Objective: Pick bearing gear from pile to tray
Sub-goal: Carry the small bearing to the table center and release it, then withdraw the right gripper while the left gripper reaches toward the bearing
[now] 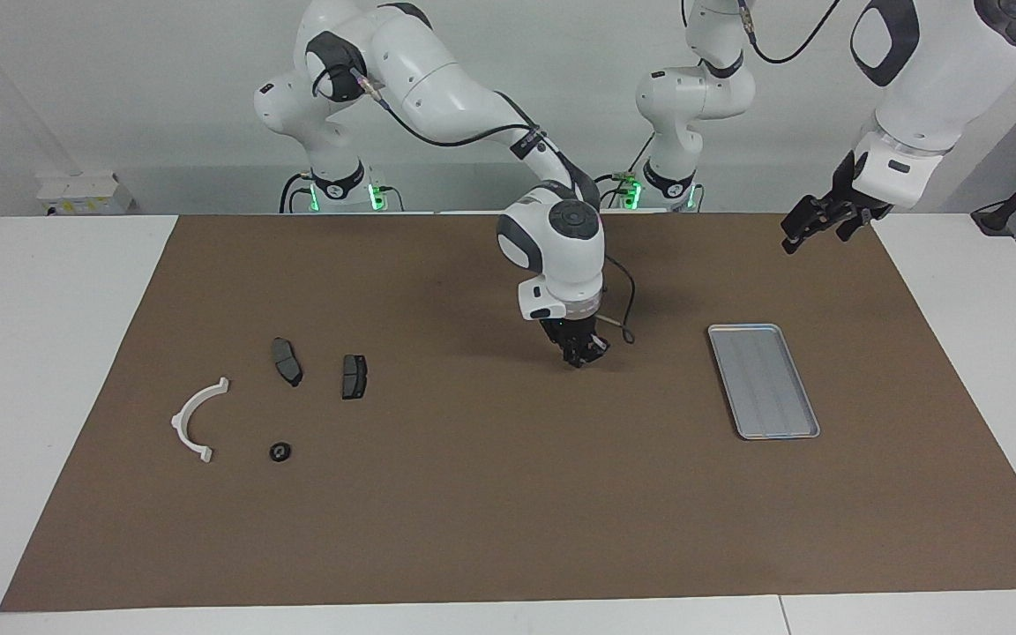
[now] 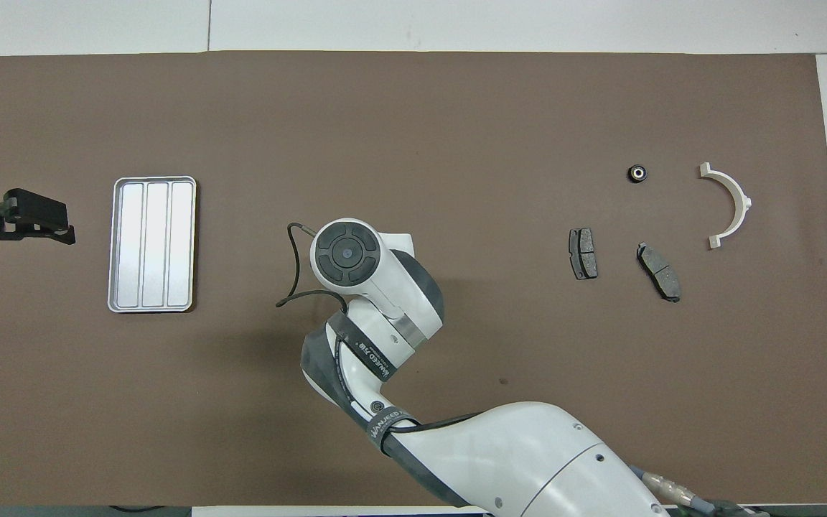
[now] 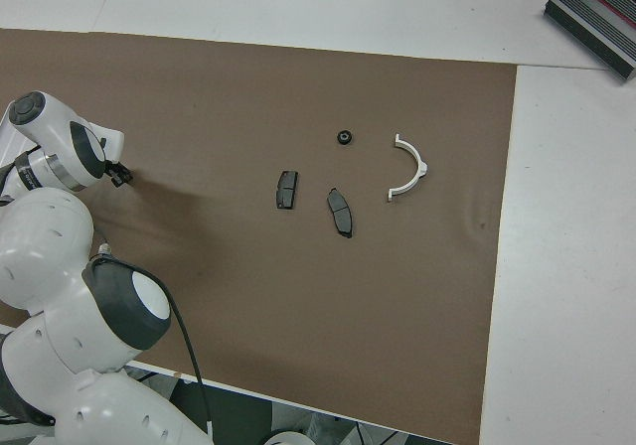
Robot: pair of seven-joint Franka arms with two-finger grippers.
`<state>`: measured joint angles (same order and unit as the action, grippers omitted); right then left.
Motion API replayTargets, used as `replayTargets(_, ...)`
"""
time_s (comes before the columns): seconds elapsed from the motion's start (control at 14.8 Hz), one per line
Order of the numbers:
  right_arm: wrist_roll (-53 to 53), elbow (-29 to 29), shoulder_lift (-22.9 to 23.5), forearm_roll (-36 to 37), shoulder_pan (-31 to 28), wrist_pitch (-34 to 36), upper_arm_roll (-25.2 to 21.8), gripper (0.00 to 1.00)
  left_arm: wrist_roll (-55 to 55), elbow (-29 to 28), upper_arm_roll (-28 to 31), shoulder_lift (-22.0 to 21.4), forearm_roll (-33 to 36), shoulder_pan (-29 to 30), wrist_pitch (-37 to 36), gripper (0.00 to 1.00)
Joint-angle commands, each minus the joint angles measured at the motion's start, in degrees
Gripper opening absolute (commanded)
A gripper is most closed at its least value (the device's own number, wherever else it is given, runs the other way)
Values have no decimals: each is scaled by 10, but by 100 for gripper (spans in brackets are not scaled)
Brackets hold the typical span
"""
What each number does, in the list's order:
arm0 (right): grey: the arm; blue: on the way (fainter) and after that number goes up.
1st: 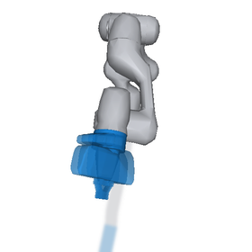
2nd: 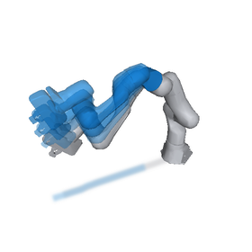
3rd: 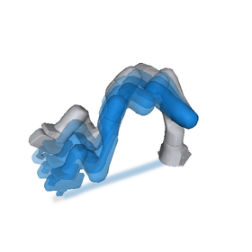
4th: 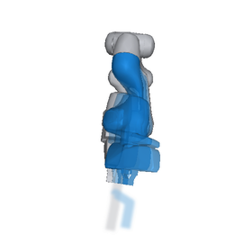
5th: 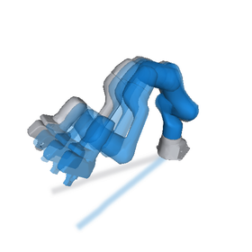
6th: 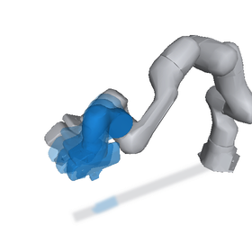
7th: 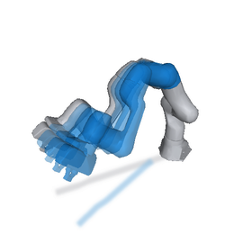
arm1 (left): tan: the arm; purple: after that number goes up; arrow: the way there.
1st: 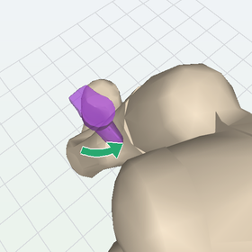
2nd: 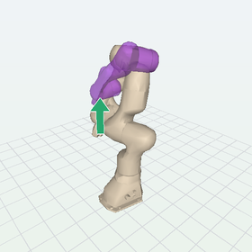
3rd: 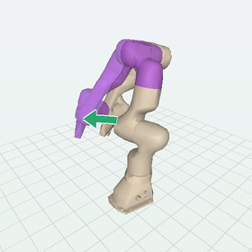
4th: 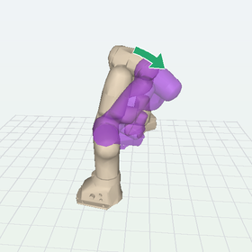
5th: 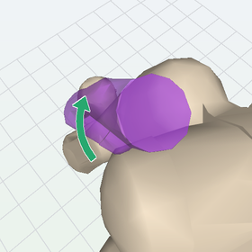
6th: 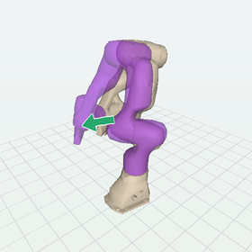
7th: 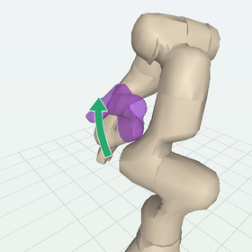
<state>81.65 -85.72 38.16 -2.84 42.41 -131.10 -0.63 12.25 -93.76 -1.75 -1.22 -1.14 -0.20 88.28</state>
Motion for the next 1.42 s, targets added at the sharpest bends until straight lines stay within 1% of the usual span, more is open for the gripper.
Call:
replayTargets(0.0, 9, -13, -12, 12, -5, 5, 3, 73, -5, -4, 0, -4, -4, 0, -5, 100)
replayTargets(0.07, 8, -7, -12, 13, -5, 29, 0, 100, -5, -4, 0, -4, -4, 0, -5, 100)
replayTargets(0.2, 4, 33, -12, 23, -10, 90, -2, 100, -5, -4, 0, -4, -4, 0, -5, 100)
replayTargets(0.27, 1, 50, -15, 26, -23, 123, -2, 100, -5, -4, 0, -4, -4, 0, -5, 100)
replayTargets(0.41, -46, 98, -25, 20, -50, 190, 2, 100, -5, -4, 0, -4, -4, 0, -5, 100)
replayTargets(0.47, -90, 113, -37, 20, -69, 221, 3, 100, -5, -4, 0, -4, -4, 0, -5, 100)
replayTargets(0.54, -151, 114, -53, 20, -90, 246, 4, 100, -5, -4, 0, -4, -4, 0, -5, 100)
replayTargets(0.74, -379, 112, -102, 22, -154, 305, 1, 100, -5, -4, 0, -4, -4, 0, -5, 100)
replayTargets(0.88, -526, 107, -120, 23, -212, 318, 0, 100, -5, -4, 0, -4, -4, 0, -5, 100)
replayTargets(1.08, -720, 94, -121, 23, -298, 314, 0, 100, -5, -4, 0, -4, -4, 0, -5, 100)
replayTargets(1.22, -792, 62, -130, 23, -339, 282, 0, 100, -5, -4, 0, -4, -4, 0, -5, 100)
replayTargets(1.35, -811, 13, -141, 23, -367, 235, 0, 100, -8, -4, -2, -4, -4, -8, -2, 100)
